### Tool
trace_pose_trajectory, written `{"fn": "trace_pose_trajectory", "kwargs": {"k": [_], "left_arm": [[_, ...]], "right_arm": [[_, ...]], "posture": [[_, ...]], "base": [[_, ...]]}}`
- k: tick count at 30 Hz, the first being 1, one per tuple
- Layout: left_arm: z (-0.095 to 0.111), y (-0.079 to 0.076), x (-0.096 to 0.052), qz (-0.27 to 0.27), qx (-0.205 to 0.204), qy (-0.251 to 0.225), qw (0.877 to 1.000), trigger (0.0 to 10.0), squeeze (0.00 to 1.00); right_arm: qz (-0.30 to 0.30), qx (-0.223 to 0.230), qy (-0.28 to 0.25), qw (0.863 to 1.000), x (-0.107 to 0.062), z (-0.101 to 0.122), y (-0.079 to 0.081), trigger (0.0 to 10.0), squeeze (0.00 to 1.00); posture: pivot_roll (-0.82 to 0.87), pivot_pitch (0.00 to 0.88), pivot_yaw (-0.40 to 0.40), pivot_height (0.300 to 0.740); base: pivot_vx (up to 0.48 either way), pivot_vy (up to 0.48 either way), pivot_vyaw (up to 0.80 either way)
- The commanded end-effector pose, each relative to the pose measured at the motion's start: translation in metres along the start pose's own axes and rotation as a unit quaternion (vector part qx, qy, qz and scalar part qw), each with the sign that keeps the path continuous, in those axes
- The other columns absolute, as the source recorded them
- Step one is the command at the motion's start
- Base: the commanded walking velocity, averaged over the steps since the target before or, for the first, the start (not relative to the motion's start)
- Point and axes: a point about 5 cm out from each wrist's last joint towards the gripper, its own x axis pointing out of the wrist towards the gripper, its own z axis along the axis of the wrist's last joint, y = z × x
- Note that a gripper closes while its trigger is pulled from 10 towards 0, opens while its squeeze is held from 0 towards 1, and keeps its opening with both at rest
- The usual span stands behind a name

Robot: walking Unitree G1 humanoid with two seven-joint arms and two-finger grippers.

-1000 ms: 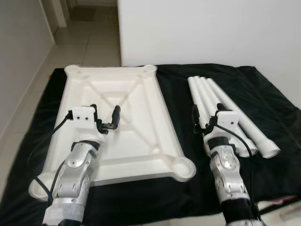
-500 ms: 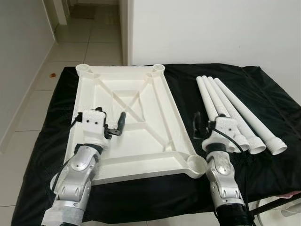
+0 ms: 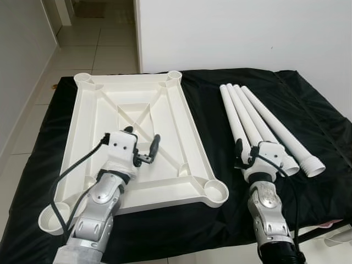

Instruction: Building children table

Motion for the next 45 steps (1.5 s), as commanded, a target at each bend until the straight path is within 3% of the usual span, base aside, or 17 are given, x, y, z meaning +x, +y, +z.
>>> {"fn": "trace_pose_trajectory", "kwargs": {"k": [1,9,22,40,41,42,43,44,45], "left_arm": [[-0.002,-0.013,-0.003,-0.093,-0.006,0.011,0.996,10.0,0.00],[0.003,-0.024,-0.005,-0.136,-0.009,0.012,0.991,10.0,0.00],[0.007,-0.027,-0.004,-0.139,-0.008,0.014,0.990,10.0,0.00],[0.009,-0.036,-0.002,-0.162,-0.011,0.018,0.987,10.0,0.00],[0.009,-0.036,-0.001,-0.161,-0.011,0.019,0.987,10.0,0.00],[0.010,-0.036,0.000,-0.161,-0.010,0.020,0.987,10.0,0.00],[0.010,-0.036,0.000,-0.161,-0.010,0.020,0.987,10.0,0.00],[0.011,-0.036,0.002,-0.161,-0.011,0.020,0.987,10.0,0.00],[0.011,-0.036,0.002,-0.161,-0.011,0.020,0.987,10.0,0.00]], "right_arm": [[0.011,-0.003,0.029,1.000,-0.003,-0.010,0.001,10.0,0.00],[0.048,0.002,0.077,0.996,-0.011,-0.024,0.003,10.0,0.00],[0.072,-0.009,0.107,0.992,-0.020,-0.034,-0.008,10.0,0.00],[0.124,-0.034,0.098,0.987,0.004,-0.033,-0.010,10.0,0.00],[0.134,-0.035,0.107,0.985,0.006,-0.036,-0.009,6.6,0.00],[0.143,-0.035,0.113,0.983,0.007,-0.038,-0.009,4.8,0.00],[0.143,-0.035,0.113,0.983,0.007,-0.038,-0.009,4.8,0.00],[0.155,-0.035,0.119,0.980,0.008,-0.040,-0.007,0.6,0.00],[0.155,-0.035,0.119,0.980,0.008,-0.040,-0.007,0.6,0.00]], "posture": [[-0.03,0.039,-0.020,0.740],[-0.03,0.034,-0.023,0.740],[-0.04,0.035,-0.025,0.740],[-0.04,0.044,-0.016,0.740],[-0.04,0.045,-0.017,0.740],[-0.04,0.044,-0.018,0.740],[-0.04,0.044,-0.018,0.740],[-0.03,0.045,-0.018,0.740],[-0.03,0.045,-0.018,0.740]], "base": [[0.000,0.000,0.00],[0.000,0.000,0.00],[0.000,0.000,0.00],[0.000,0.000,0.00],[0.000,0.000,0.00],[0.000,0.000,0.00],[0.000,0.000,0.00],[0.000,0.000,0.00],[0.000,0.000,0.00]]}}
